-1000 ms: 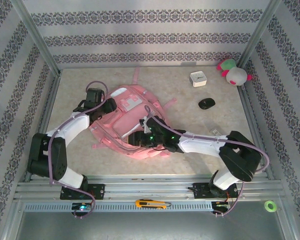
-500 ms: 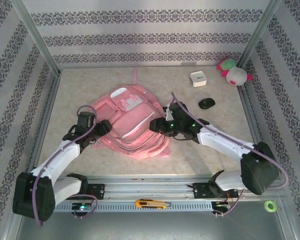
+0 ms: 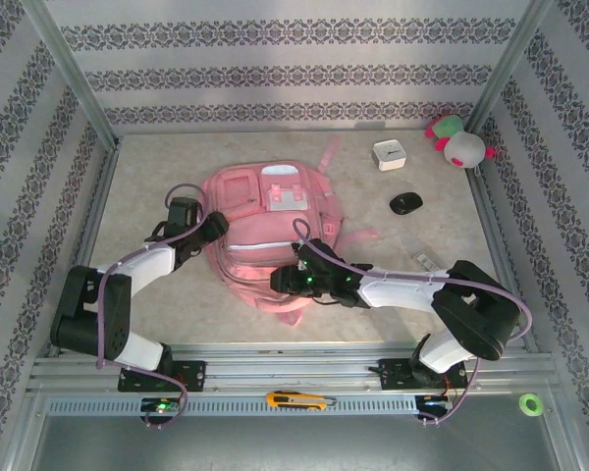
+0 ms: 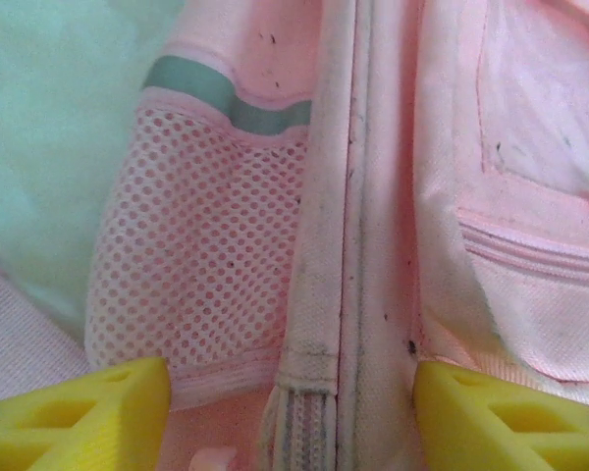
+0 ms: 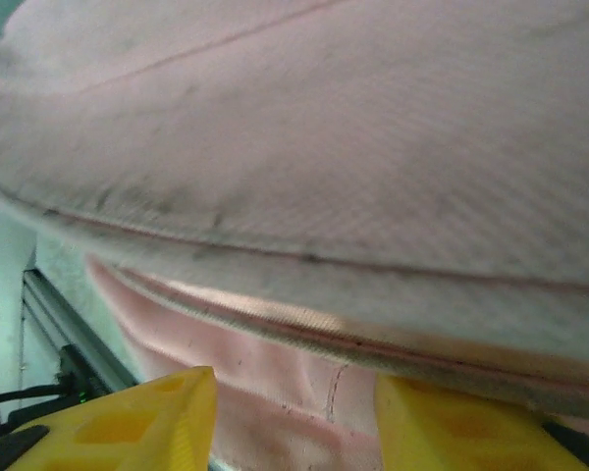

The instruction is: Pack books, pencil case, and school supplies into a backpack

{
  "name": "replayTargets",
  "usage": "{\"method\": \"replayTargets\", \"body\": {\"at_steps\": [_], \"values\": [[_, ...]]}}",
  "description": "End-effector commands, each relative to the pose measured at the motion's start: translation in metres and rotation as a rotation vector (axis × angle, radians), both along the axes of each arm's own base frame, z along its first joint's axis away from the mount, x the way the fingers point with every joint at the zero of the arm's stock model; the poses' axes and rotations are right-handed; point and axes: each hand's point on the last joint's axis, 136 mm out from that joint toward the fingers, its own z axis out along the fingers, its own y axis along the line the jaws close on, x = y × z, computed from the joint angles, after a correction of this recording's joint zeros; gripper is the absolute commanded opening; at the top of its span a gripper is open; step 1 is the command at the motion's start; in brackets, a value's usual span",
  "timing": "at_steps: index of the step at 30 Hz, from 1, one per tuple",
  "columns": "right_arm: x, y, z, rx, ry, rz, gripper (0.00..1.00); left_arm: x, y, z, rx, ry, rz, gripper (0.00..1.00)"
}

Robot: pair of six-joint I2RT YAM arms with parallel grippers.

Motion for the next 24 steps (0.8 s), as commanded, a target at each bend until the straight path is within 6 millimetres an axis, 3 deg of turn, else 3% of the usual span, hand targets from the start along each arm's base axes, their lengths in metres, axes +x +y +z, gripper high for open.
{"method": "replayTargets", "body": {"at_steps": [1, 5, 8, 11, 15, 17, 20, 23, 24], "values": [[0.002, -0.001, 0.009, -0.008, 0.000, 0.005, 0.51, 0.016, 0.004, 0.031, 0.062, -0.090, -0.024, 0.66], [-0.015, -0.017, 0.040, -0.073, 0.029, 0.095, 0.54, 0.002, 0.007, 0.083, 0.126, -0.175, -0.070, 0.67], [-0.024, -0.045, 0.066, -0.150, 0.022, 0.145, 0.56, -0.021, 0.007, 0.120, 0.172, -0.251, -0.120, 0.67], [-0.018, -0.092, 0.091, -0.252, -0.013, 0.160, 0.57, -0.047, 0.002, 0.146, 0.184, -0.302, -0.181, 0.67], [0.015, -0.181, 0.112, -0.451, -0.085, 0.087, 0.59, -0.079, -0.011, 0.160, 0.153, -0.295, -0.262, 0.67], [0.031, -0.224, 0.112, -0.568, -0.125, 0.066, 0.60, -0.094, -0.018, 0.159, 0.144, -0.273, -0.309, 0.67], [0.044, -0.276, 0.097, -0.714, -0.122, 0.085, 0.63, -0.114, -0.026, 0.149, 0.131, -0.217, -0.363, 0.67], [0.047, -0.315, 0.065, -0.826, -0.062, 0.155, 0.68, -0.130, -0.031, 0.135, 0.126, -0.162, -0.398, 0.67], [0.045, -0.327, 0.050, -0.856, -0.026, 0.186, 0.73, -0.133, -0.031, 0.128, 0.126, -0.145, -0.397, 0.67]]}}
